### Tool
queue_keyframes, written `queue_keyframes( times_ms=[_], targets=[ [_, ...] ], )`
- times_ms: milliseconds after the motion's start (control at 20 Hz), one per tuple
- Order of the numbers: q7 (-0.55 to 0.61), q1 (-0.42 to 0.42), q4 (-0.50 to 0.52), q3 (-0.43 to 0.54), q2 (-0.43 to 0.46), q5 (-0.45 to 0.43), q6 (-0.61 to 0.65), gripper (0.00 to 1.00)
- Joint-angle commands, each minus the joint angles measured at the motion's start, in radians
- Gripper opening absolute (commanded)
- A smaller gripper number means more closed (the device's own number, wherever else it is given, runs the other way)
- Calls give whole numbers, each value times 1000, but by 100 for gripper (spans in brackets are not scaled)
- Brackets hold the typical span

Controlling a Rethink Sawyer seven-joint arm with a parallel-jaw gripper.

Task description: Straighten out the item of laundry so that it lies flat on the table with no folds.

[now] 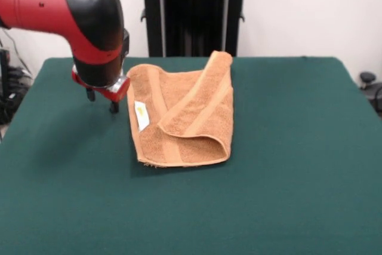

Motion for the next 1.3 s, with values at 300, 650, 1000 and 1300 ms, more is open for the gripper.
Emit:
queue_keyframes(
  times_ms=[300, 650, 1000, 1300],
  targets=[
    [-335, -42, -81, 83, -26, -3, 180, 100],
    [-351, -41, -38, 92, -124, 20, 270, 100],
    [-313, -42, -9, 102, -136, 19, 266, 100],
    [-235, -6, 4, 92, -113, 4, 226, 100]
  ],
)
